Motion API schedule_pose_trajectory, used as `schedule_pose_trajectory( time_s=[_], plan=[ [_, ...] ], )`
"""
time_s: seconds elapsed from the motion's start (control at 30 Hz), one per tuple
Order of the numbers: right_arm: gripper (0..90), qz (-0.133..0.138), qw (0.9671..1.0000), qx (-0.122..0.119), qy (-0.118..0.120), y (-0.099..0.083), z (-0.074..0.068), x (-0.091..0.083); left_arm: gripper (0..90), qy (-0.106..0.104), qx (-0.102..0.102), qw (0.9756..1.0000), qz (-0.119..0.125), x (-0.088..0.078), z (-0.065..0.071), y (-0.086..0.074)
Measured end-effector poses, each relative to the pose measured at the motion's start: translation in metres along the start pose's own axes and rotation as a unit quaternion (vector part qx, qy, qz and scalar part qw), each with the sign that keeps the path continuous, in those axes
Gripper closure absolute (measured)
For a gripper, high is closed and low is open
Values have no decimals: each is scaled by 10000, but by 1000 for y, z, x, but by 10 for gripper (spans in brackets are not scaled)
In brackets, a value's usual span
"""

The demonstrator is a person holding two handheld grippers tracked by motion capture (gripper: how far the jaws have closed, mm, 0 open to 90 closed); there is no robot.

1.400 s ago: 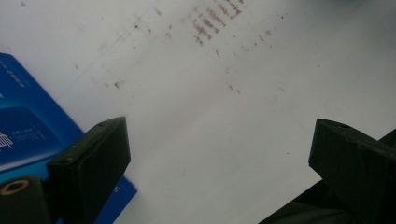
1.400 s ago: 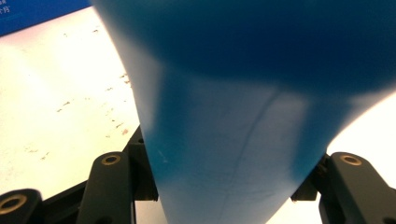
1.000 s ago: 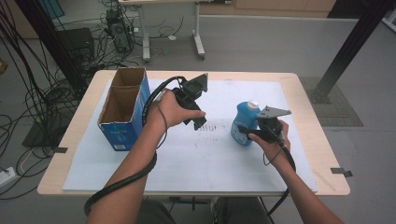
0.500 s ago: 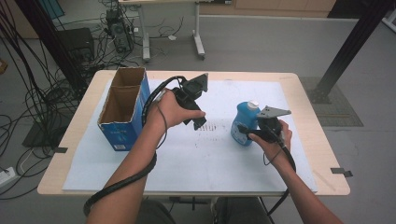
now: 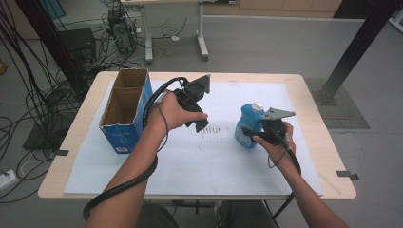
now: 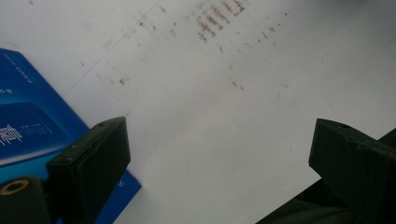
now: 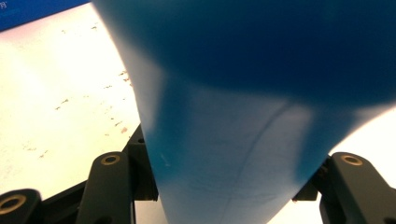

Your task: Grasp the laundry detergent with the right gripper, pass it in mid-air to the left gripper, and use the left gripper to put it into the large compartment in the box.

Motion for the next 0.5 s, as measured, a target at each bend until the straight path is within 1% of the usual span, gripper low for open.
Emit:
schedule_pose_trajectory(
  time_s=[0.5],
  plan=[
    [425, 84, 10000, 23, -24, -2, 0, 0, 59, 11, 7, 10000, 12, -1, 1, 0]
  ],
)
Point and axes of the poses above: each handheld gripper's, and its own axes: x roughly forward along the jaws, y roughly out of its top, z roughly to its right, the point moved 1 cm from there along x, roughly forward along the jaws, and after that the axes turned 2 degrees about x, right-handed, at the moved point
